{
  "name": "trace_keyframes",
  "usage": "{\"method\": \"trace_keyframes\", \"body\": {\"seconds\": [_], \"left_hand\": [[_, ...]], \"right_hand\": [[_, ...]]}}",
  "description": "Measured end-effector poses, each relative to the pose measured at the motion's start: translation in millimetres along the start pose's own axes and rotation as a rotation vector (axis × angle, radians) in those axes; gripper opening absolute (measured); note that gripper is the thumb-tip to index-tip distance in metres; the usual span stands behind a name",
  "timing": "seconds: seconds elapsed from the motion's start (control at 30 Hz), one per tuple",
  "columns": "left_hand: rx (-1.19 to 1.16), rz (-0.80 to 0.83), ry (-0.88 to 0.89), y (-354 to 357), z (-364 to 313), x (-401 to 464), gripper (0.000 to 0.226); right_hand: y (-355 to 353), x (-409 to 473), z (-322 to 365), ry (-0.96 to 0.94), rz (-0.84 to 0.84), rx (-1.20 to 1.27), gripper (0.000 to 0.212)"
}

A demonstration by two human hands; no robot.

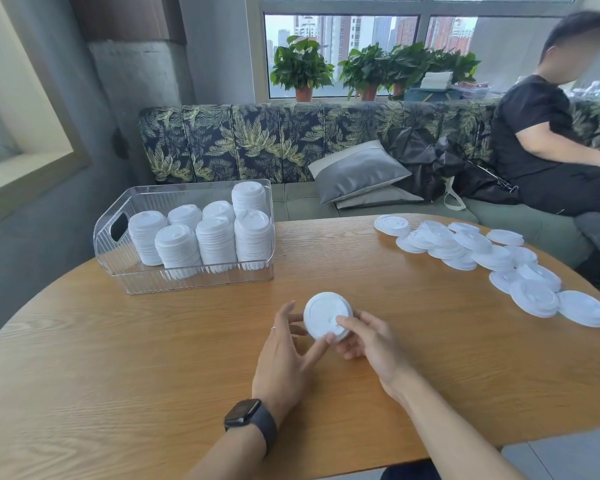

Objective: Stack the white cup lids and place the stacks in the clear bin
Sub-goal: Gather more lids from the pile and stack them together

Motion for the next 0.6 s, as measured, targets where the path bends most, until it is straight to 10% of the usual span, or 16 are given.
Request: {"method": "trace_keyframes", "body": {"seconds": [0.23, 0.6], "left_hand": [[-0.288, 0.042, -0.168, -7, 12, 2, 0.037], [-0.426, 0.011, -0.240, -11, 25, 8, 0.031]], "right_hand": [[-4, 2, -2, 0.013, 0.007, 0.046, 0.017], [5, 1, -1, -0.011, 0.098, -0.067, 0.033]]}}
Point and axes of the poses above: each hand's wrist, its own x-axis towards the middle knuckle, its own y-axis out of the palm, z = x × y, the point moved 10 cm from there along x, towards the middle knuckle, and after that the axes turned 2 degrees about z, right-handed, at the moved point
